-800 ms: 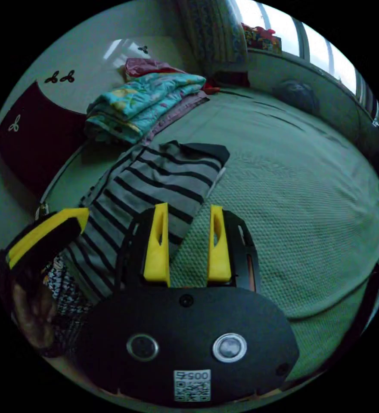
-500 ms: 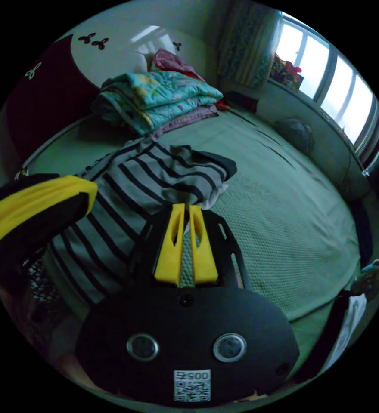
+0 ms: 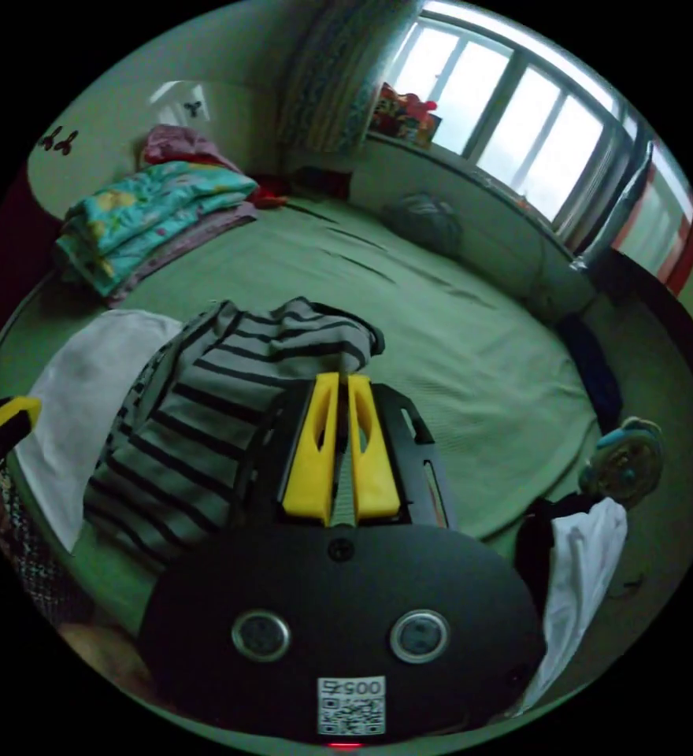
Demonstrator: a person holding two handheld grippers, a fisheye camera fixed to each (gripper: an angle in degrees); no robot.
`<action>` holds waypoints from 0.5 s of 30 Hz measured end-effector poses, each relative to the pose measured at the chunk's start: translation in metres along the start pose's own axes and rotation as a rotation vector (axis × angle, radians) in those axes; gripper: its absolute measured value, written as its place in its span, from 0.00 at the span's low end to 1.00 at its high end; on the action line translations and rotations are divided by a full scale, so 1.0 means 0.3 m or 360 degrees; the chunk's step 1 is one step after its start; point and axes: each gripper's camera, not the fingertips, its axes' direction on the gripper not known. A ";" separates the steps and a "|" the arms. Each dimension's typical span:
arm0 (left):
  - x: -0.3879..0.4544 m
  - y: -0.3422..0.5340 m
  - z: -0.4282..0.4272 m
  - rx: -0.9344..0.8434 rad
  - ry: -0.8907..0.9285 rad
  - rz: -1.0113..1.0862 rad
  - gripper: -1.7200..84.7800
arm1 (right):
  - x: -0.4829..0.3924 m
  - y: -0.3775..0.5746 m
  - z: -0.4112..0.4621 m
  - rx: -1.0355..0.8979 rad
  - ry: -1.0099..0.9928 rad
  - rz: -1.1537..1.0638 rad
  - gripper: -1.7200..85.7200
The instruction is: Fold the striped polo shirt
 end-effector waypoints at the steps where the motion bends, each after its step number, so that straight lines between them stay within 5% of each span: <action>1: 0.033 -0.012 0.010 -0.0010 0.0096 0.0037 0.01 | 0.052 -0.006 0.025 -0.0070 0.0114 0.0068 0.03; 6: 0.191 -0.063 0.069 -0.0118 0.0401 0.0195 0.01 | 0.154 0.083 -0.017 -0.0209 -0.0146 0.0319 0.06; 15: 0.390 -0.058 0.136 -0.0192 0.0126 0.0357 0.01 | 0.076 0.180 -0.038 -0.0314 -0.0505 0.0354 0.01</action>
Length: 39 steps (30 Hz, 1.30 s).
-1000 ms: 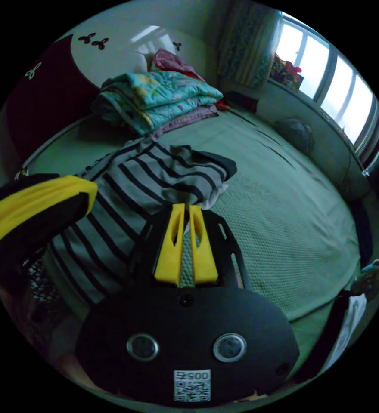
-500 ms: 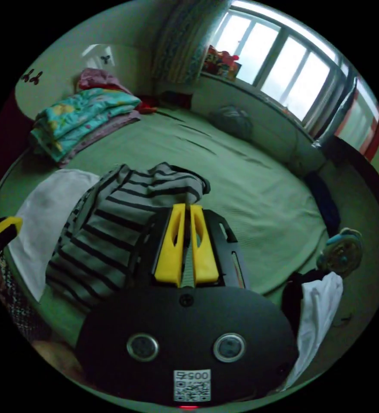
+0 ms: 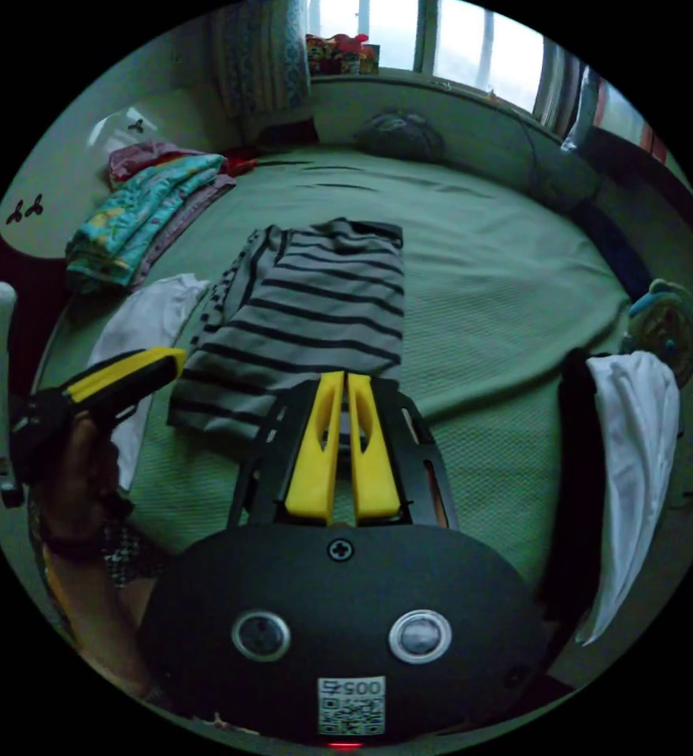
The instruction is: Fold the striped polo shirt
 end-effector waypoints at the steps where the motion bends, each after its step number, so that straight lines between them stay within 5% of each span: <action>1: 0.006 -0.001 0.002 0.0000 -0.0017 -0.0003 0.01 | 0.000 -0.005 -0.003 0.0008 -0.0081 -0.0009 0.01; 39: 0.147 -0.060 0.122 0.0039 -0.0107 0.0003 0.01 | -0.003 -0.162 0.084 0.0028 -0.0020 -0.0078 0.01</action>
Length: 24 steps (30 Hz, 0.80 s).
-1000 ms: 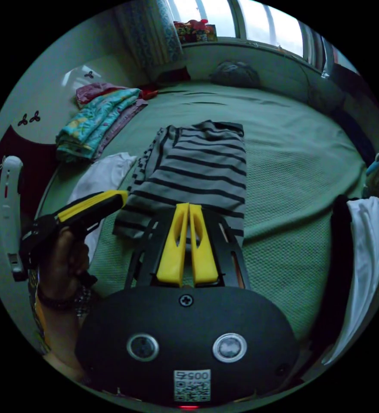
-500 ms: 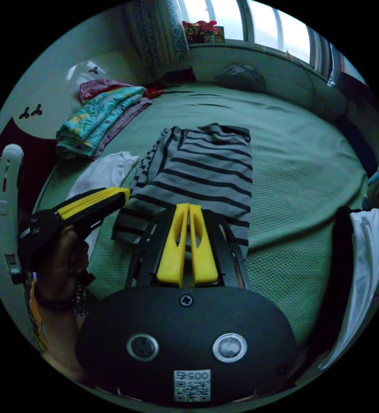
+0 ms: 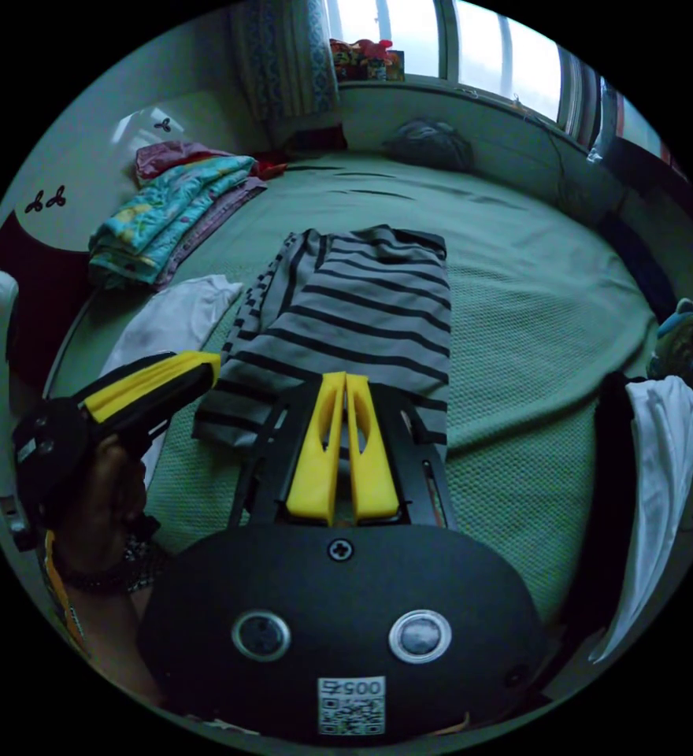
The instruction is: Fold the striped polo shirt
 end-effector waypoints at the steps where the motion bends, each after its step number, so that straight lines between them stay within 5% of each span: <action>1: 0.003 -0.001 0.004 0.0009 -0.0013 -0.0001 0.01 | 0.004 -0.004 0.002 -0.0007 -0.0007 0.0007 0.01; 24: 0.010 -0.015 0.088 -0.0059 -0.0096 0.0017 0.01 | -0.005 -0.026 0.018 -0.0017 -0.0049 0.0003 0.01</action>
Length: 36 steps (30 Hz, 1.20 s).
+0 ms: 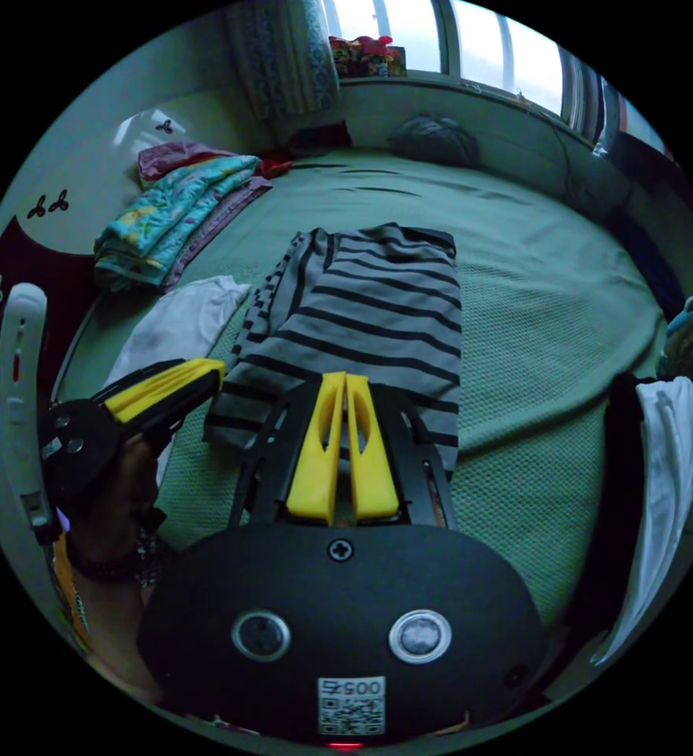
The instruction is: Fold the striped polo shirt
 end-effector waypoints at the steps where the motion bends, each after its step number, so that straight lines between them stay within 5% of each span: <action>1: -0.002 -0.001 0.002 -0.0001 -0.0002 0.0002 0.01 | -0.001 -0.001 0.001 0.0001 0.0006 -0.0004 0.01; 21: -0.120 0.018 -0.034 0.0081 -0.0016 -0.0087 0.01 | -0.007 -0.010 0.007 0.0027 0.0021 0.0027 0.01; 36: -0.311 0.047 -0.071 0.0117 -0.0031 -0.0196 0.02 | -0.084 -0.029 0.024 -0.0030 -0.0157 -0.0060 0.12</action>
